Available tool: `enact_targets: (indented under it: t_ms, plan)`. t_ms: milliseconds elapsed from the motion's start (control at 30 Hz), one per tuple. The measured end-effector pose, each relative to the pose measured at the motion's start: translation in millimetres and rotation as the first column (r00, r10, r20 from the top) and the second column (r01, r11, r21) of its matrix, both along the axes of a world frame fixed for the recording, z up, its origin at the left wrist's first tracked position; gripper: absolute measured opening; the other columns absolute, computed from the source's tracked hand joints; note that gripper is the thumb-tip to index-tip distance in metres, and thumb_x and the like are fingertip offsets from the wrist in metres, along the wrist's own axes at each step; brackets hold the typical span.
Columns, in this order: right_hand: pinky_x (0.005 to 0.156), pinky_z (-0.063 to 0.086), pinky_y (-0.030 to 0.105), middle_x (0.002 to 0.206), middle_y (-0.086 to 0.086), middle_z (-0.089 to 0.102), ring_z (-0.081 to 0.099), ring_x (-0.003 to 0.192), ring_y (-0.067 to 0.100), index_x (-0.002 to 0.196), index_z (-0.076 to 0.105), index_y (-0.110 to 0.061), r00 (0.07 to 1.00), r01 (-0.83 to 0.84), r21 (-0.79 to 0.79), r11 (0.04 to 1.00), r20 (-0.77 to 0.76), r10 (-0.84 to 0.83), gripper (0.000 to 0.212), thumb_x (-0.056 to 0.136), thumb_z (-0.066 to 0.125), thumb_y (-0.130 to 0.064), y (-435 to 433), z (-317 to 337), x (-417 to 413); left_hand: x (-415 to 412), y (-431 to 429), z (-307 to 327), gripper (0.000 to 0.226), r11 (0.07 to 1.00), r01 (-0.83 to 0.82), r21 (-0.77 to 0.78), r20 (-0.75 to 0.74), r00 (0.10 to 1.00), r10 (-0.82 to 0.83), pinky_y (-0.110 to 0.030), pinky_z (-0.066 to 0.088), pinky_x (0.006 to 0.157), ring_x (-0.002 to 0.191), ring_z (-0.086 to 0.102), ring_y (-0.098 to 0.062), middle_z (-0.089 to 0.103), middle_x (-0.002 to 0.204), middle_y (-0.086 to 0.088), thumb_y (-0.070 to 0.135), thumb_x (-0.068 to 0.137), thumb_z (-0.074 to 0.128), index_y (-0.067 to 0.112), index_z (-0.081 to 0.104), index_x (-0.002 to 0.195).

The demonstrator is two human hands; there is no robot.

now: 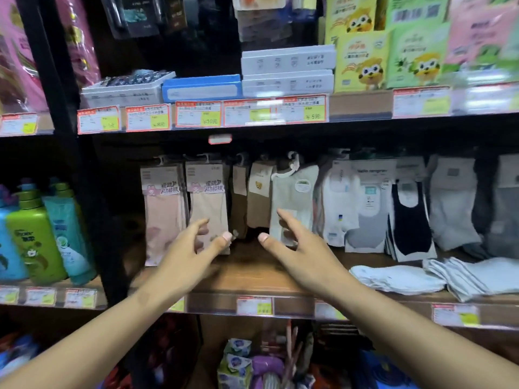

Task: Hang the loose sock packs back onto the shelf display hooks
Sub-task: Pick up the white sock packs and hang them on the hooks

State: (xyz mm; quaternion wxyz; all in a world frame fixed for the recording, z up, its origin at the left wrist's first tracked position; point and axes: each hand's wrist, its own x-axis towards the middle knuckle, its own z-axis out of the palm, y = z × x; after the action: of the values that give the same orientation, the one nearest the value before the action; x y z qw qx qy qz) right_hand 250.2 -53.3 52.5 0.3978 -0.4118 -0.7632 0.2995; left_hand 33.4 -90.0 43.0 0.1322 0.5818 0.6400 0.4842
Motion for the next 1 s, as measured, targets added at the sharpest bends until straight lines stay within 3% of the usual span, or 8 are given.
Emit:
enact_targets:
  t_ms: [167,300,400,533,667,833,1000]
  plan:
    - [0.111,0.034,0.025,0.152,-0.013,0.048,0.042,0.14,0.005,0.153,0.034,-0.035,0.995,0.074,-0.004,0.997,-0.062,-0.074,0.07,0.091,0.061,-0.053,-6,-9,62,63,14,-6,0.047,0.995,0.102,0.02,-0.004,0.995,-0.102,-0.009,0.039,0.072,0.095,0.058,0.001,0.063,0.107,0.012,0.05,0.084,0.062,0.028,0.055,0.125]
    - [0.115,0.036,0.033,0.15,-0.009,0.05,0.045,0.138,0.007,0.152,0.037,-0.034,0.984,0.158,-0.016,0.987,-0.079,-0.159,0.069,0.09,0.061,-0.053,-11,-18,111,120,26,-12,0.039,0.984,0.177,0.017,0.004,0.984,-0.178,-0.013,0.043,0.071,0.093,0.06,-0.003,0.064,0.102,0.01,0.043,0.087,0.063,0.026,0.057,0.122]
    - [0.113,0.037,0.031,0.151,-0.012,0.049,0.045,0.137,0.006,0.152,0.036,-0.036,0.982,0.179,-0.032,0.983,-0.054,-0.181,0.071,0.088,0.06,-0.057,-18,-19,142,149,31,-14,0.041,0.974,0.225,-0.015,0.001,0.974,-0.225,-0.011,0.043,0.07,0.094,0.062,-0.006,0.065,0.104,0.009,0.047,0.086,0.064,0.029,0.057,0.122]
    - [0.115,0.036,0.036,0.152,-0.011,0.048,0.044,0.139,0.007,0.152,0.036,-0.035,0.973,0.227,-0.047,0.973,-0.038,-0.229,0.073,0.087,0.059,-0.06,-24,-17,183,181,36,-10,0.046,0.958,0.279,-0.063,-0.012,0.96,-0.28,-0.011,0.042,0.073,0.094,0.06,-0.005,0.062,0.106,0.013,0.05,0.087,0.061,0.028,0.055,0.128]
    - [0.111,0.036,0.031,0.149,-0.011,0.05,0.046,0.136,0.007,0.151,0.038,-0.036,0.966,0.258,-0.064,0.964,-0.017,-0.259,0.069,0.089,0.059,-0.058,-33,-16,211,202,37,-6,0.058,0.945,0.308,-0.11,-0.026,0.95,-0.312,-0.024,0.041,0.086,0.105,0.056,-0.004,0.059,0.118,0.012,0.059,0.087,0.055,0.029,0.05,0.136]
    - [0.101,0.031,0.021,0.151,-0.012,0.048,0.043,0.134,0.002,0.151,0.039,-0.032,0.959,0.284,-0.052,0.957,0.028,-0.283,0.065,0.092,0.06,-0.051,-32,-18,227,220,49,-5,0.06,0.938,0.333,-0.102,-0.017,0.942,-0.336,-0.025,0.039,0.09,0.11,0.056,-0.009,0.059,0.124,0.007,0.061,0.086,0.055,0.029,0.051,0.136]
    - [0.105,0.044,0.032,0.143,-0.01,0.054,0.058,0.117,0.008,0.146,0.046,-0.029,0.938,0.346,-0.105,0.932,0.052,-0.342,0.059,0.092,0.06,-0.049,-21,-25,238,228,71,-10,0.064,0.918,0.378,-0.116,-0.046,0.922,-0.385,-0.028,0.04,0.096,0.115,0.054,-0.011,0.059,0.124,0.008,0.065,0.084,0.054,0.029,0.051,0.136]
